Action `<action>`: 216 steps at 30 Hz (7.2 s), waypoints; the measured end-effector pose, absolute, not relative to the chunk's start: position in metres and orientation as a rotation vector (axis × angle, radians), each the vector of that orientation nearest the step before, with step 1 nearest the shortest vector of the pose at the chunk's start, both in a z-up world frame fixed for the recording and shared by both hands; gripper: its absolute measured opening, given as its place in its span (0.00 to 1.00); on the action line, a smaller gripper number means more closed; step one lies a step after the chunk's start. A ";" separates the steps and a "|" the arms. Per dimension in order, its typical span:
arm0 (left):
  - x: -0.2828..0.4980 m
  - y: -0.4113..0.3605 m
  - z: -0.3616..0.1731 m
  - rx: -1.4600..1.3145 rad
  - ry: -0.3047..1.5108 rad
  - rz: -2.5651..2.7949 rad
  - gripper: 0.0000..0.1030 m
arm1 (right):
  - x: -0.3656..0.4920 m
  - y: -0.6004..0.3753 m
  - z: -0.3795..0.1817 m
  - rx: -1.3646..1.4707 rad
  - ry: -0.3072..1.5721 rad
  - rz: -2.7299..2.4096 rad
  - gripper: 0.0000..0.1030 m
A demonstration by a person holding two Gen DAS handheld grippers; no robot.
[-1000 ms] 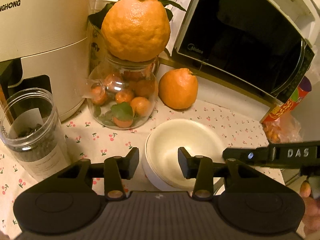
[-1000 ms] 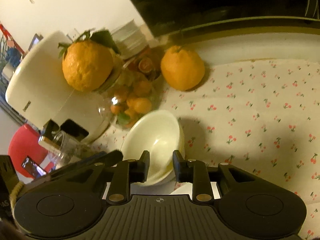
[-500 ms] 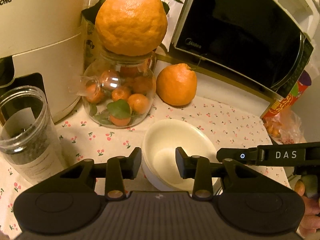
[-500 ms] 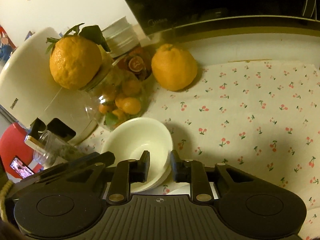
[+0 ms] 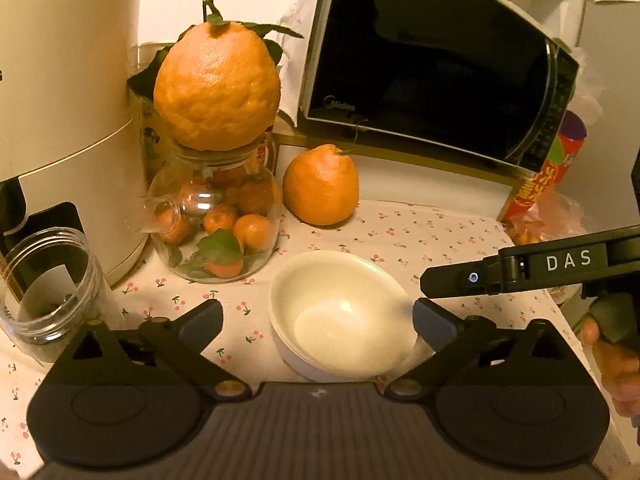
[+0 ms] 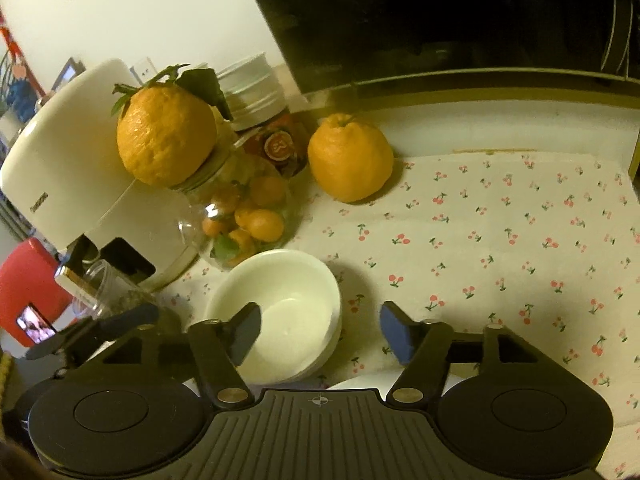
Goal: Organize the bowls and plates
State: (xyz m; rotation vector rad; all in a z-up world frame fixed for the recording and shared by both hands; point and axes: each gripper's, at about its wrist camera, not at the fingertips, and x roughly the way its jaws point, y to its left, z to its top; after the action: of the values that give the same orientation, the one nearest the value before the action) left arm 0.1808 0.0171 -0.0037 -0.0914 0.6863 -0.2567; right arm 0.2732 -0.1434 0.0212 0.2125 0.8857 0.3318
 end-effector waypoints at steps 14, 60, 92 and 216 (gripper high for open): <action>0.168 0.029 -0.029 0.064 0.677 -0.335 1.00 | 0.270 -0.137 0.020 0.123 0.856 0.338 0.90; 0.186 0.000 -0.069 0.239 0.634 -0.514 0.85 | 0.325 -0.119 -0.039 0.244 0.975 0.327 0.42; 0.132 0.022 -0.006 0.233 0.511 -0.617 0.84 | 0.239 -0.111 0.037 0.240 0.863 0.280 0.32; 0.044 -0.006 -0.006 -0.018 0.915 -0.087 1.00 | 0.042 -0.178 0.017 0.199 0.769 -0.096 0.98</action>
State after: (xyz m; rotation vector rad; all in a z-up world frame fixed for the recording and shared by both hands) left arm 0.0436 -0.0061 -0.0062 -0.0180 0.9146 -0.0873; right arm 0.0425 -0.1778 0.0166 0.1990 0.7687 -0.0955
